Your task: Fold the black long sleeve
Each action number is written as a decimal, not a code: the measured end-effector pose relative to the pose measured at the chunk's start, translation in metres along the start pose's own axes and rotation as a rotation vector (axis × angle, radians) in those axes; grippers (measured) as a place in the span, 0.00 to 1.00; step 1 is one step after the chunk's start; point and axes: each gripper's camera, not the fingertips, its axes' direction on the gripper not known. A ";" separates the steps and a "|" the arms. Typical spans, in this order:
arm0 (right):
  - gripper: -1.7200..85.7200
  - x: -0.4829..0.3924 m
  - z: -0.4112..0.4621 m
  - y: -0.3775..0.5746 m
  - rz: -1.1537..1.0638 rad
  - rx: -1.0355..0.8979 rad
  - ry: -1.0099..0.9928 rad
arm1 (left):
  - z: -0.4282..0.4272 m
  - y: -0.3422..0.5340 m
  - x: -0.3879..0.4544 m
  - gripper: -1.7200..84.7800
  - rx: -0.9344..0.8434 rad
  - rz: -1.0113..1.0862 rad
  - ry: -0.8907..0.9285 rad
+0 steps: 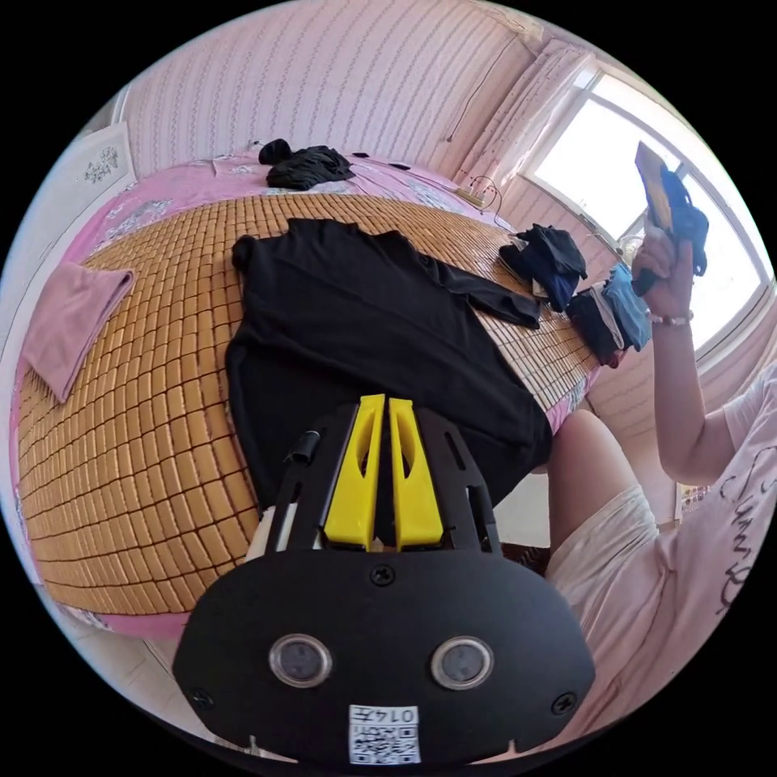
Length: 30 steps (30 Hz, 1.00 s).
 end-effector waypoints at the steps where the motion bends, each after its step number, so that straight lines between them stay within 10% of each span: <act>1: 0.02 0.010 0.009 0.020 0.116 -0.055 0.164 | -0.004 0.005 -0.003 0.01 -0.003 -0.008 -0.007; 10: 0.21 0.162 -0.034 0.185 0.815 -0.406 0.864 | 0.011 0.011 0.009 0.07 -0.063 0.075 0.058; 18: 0.08 0.191 0.004 0.206 0.711 -0.541 1.035 | 0.081 -0.027 0.054 0.08 -0.227 0.183 0.077; 24: 0.05 0.142 -0.072 0.162 0.592 -0.085 0.885 | 0.076 -0.021 0.049 0.07 -0.238 0.145 0.073; 30: 0.06 0.041 -0.043 0.065 0.126 0.198 0.108 | 0.008 -0.001 0.026 0.07 -0.050 0.065 0.111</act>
